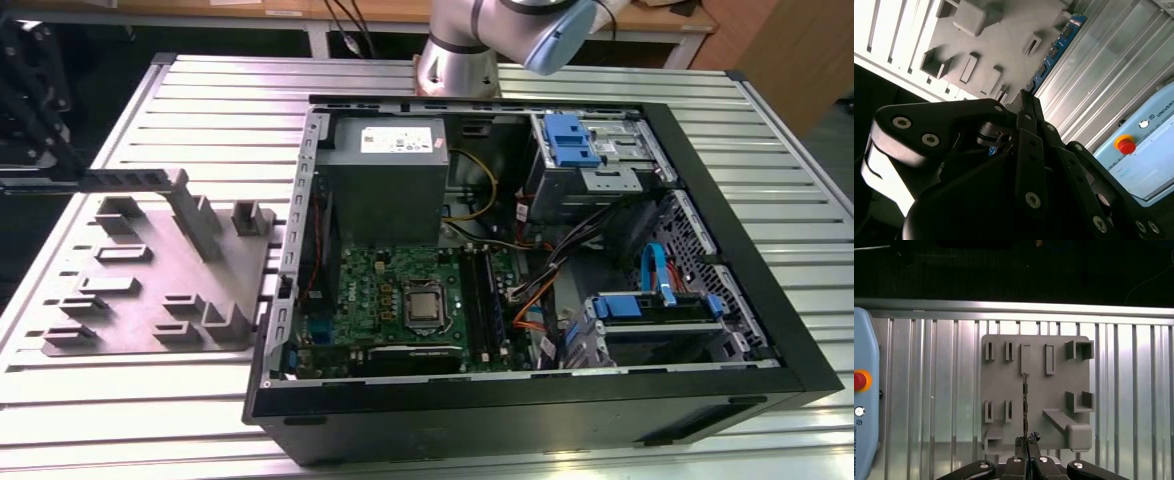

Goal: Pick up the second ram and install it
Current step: 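Pick up the second ram and move it above second insertion slot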

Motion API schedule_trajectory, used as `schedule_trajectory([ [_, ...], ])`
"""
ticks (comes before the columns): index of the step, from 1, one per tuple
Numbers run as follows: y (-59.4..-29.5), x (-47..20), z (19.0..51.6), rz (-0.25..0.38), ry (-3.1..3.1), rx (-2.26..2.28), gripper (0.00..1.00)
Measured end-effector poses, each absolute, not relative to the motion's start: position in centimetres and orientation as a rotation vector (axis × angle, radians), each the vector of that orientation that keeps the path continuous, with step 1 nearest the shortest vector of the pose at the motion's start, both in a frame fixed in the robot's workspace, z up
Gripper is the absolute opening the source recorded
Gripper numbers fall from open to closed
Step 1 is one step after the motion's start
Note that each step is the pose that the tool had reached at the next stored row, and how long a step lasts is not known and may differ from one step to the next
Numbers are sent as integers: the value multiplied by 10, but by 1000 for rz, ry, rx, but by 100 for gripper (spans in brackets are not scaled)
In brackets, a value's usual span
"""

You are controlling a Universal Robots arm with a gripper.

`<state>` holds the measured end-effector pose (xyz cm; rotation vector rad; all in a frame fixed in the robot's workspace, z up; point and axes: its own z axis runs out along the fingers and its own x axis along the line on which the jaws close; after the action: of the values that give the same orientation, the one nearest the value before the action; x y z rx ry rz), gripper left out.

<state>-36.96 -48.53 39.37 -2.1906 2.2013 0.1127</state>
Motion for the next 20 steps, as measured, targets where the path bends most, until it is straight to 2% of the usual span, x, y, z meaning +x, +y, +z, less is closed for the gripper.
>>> schedule_trajectory([
  [20, -485, -280, 393, 114, 2202, -2191, 12],
])
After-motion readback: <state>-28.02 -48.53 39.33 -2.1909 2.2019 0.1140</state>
